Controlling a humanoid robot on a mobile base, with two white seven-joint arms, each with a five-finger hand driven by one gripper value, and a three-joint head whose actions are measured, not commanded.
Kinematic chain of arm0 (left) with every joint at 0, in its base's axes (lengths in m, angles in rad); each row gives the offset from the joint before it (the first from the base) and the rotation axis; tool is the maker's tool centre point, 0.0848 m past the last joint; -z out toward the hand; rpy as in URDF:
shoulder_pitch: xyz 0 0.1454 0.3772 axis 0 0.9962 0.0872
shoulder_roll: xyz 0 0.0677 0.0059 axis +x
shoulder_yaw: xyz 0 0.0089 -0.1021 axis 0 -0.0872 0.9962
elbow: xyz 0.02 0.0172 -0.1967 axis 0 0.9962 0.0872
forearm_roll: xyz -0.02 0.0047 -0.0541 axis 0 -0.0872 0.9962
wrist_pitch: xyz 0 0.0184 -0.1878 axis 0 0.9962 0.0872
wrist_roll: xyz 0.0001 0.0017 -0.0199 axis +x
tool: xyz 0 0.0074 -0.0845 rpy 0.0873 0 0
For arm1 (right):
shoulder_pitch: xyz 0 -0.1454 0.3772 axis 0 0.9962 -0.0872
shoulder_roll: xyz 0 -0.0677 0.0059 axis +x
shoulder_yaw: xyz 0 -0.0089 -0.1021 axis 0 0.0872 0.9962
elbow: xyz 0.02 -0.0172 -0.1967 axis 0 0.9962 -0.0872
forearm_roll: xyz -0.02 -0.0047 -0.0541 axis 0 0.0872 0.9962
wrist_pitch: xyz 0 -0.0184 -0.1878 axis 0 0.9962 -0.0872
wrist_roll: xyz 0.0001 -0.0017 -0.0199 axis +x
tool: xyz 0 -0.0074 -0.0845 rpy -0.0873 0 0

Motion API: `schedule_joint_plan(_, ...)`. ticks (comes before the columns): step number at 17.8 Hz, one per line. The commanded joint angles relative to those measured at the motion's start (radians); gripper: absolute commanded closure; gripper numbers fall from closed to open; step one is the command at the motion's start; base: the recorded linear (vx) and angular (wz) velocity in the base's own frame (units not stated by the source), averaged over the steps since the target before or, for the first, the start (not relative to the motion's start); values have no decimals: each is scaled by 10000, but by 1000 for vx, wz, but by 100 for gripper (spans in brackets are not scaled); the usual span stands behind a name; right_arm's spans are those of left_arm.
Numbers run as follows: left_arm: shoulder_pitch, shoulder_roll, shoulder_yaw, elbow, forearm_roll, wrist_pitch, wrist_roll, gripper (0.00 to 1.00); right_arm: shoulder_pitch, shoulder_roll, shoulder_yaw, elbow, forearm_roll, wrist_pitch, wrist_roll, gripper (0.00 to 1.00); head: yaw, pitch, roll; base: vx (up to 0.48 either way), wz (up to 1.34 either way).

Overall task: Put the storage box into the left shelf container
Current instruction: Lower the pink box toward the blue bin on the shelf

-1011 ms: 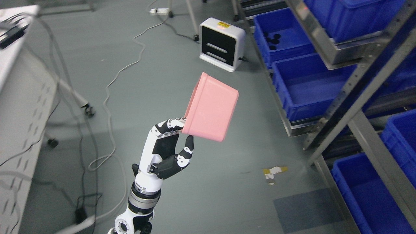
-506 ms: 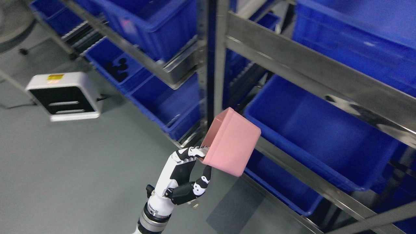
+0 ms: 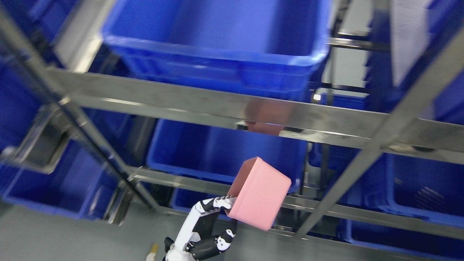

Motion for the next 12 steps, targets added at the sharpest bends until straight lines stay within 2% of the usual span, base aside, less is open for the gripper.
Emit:
schedule_joint_plan(1, -877, 1087, 2653, 981, -828, -21, 6, 96, 87, -175, -46, -175, 15, -6, 7, 0, 0, 0, 0, 63, -754)
schedule_joint_plan(3, -1629, 1655, 2977, 1411, -1057, -21, 6, 96, 87, -175, -46, -175, 15, -6, 7, 0, 0, -1, 0, 61, -639)
schedule_joint_plan(5, -2152, 2131, 3238, 1947, -1990, 208, 6, 96, 87, -175, -46, -175, 15, -6, 7, 0, 0, -3, 0, 53, -401)
schedule_joint_plan(8, -2888, 2118, 3469, 2424, -3539, 684, -70, 95, 87, -175, -46, -175, 15, -6, 7, 0, 0, -3, 0, 34, -205)
schedule_joint_plan(10, -3761, 2011, 3363, 3173, -4919, 946, -651, 95, 87, -175, -46, -175, 15, -6, 7, 0, 0, -3, 0, 14, -123)
schedule_joint_plan(12, -4604, 1552, 3270, 3986, -6131, 946, -1020, 95, 87, -175, -46, -175, 15, -6, 7, 0, 0, -2, 0, 2, -16)
